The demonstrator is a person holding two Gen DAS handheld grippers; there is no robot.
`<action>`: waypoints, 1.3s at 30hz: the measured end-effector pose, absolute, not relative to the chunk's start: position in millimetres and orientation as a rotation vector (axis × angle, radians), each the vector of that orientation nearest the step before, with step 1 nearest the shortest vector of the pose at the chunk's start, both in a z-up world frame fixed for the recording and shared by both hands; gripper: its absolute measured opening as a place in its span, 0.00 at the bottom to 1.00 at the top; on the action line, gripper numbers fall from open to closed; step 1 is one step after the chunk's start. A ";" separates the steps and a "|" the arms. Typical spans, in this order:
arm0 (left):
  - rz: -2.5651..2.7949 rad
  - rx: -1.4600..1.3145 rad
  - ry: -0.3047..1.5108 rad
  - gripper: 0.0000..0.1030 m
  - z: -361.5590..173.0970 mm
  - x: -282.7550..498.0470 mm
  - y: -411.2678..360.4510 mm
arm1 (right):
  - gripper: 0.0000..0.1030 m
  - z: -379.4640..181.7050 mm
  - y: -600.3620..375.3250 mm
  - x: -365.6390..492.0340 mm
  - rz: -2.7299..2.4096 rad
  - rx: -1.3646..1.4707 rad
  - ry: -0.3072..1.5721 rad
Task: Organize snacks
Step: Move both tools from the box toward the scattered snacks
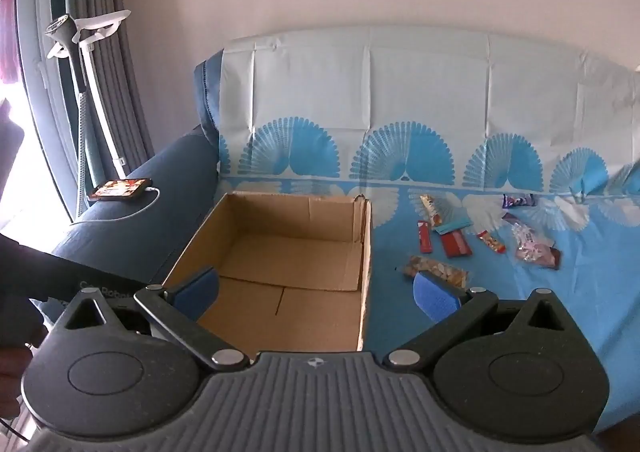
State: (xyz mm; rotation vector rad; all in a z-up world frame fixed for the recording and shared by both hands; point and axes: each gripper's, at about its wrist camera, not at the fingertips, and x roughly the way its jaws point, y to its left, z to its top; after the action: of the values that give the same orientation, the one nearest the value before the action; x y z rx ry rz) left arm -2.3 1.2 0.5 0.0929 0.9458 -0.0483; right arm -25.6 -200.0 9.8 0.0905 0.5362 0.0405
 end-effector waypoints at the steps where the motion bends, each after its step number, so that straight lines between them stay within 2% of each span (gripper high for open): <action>1: -0.048 0.094 0.945 1.00 0.9 -4.1 2.3 | 1.00 9.8 -197.7 -27.2 0.044 0.088 0.537; 23: -0.042 0.130 0.886 1.00 9.7 -14.9 -5.2 | 1.00 15.4 -188.3 -49.6 0.050 0.068 0.510; 39: -0.027 0.156 0.965 1.00 3.2 -9.3 -23.5 | 1.00 2.6 -209.6 -45.6 0.085 0.150 0.517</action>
State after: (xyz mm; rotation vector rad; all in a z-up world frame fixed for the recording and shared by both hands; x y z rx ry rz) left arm -9.3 -23.5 3.2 0.1564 0.9655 -0.0268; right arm -45.6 -209.6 2.6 0.1504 0.5171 0.0855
